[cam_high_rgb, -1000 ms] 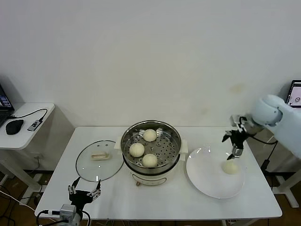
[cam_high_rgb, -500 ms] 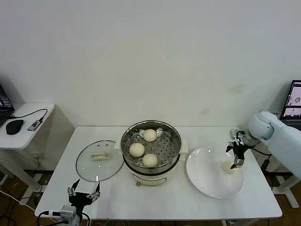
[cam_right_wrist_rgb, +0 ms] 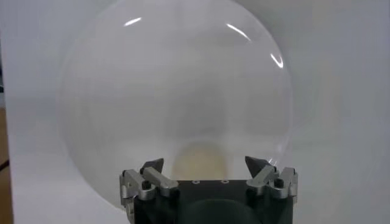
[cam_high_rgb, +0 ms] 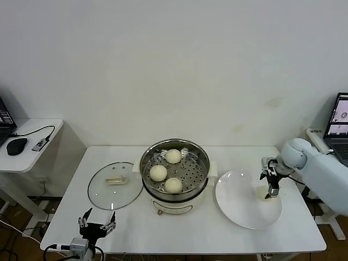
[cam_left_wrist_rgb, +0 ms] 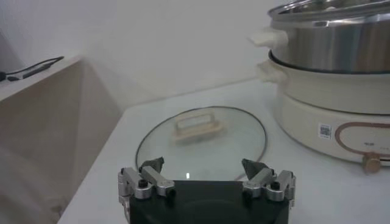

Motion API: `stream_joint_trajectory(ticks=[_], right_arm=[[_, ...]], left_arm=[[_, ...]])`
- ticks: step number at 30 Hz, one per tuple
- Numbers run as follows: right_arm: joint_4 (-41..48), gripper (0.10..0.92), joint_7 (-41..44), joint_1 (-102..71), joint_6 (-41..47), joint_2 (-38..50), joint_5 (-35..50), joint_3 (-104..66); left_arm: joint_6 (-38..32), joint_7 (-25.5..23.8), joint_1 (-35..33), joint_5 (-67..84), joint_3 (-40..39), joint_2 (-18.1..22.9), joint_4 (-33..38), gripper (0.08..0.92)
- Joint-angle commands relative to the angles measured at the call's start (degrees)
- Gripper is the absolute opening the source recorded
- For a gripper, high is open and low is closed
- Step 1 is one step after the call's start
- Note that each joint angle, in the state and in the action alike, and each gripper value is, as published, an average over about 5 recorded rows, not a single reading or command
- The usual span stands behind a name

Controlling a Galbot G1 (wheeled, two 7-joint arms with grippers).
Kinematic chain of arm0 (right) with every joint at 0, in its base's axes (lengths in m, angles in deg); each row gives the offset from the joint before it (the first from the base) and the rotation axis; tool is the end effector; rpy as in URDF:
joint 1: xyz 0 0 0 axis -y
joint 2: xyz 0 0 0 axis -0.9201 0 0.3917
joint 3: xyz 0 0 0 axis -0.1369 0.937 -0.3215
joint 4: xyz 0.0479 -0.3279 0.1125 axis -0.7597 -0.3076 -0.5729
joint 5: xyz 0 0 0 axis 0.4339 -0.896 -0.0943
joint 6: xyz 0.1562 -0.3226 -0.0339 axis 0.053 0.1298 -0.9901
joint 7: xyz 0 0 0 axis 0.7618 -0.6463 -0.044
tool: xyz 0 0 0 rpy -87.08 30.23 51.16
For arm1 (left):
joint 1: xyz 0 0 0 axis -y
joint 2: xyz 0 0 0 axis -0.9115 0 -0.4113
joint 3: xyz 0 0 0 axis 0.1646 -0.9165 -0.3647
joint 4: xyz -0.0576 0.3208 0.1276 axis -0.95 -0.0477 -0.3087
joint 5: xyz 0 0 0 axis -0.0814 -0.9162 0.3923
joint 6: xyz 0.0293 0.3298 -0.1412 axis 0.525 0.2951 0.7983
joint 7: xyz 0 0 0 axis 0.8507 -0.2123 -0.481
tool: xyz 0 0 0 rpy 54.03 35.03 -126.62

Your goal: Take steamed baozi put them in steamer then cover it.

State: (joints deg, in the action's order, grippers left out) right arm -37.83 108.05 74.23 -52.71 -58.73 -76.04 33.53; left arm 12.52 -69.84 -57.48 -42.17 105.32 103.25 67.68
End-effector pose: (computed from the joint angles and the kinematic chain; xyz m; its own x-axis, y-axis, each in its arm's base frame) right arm 0.5131 -0.2010 -0.2115 -0.1225 -0.0260 0.9921 -0.9919 0.0372 -0.1215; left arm 0.1678 0.0833 -0.3349 -0.9107 -0.0478 0.4103 0.0498 0.9733 0.2239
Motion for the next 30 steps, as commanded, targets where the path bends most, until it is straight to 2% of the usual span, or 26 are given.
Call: stream_joint_trajectory(ticks=[1,30], right_arm=[[1.46,0.823,0.71,-1.51,-1.71,-0.85,-3.09,-0.87],[3.95,0.813,-3.05,-3.12,-2.40,-3.08,-7.31,-1.59]], left_arm=[[-0.05,0.07,0.04,-0.03,-0.05,0.04,-0.25,0.823],[-0.27,0.20,0.02,-0.60,-0.22,0.23,-0.94,0.823]])
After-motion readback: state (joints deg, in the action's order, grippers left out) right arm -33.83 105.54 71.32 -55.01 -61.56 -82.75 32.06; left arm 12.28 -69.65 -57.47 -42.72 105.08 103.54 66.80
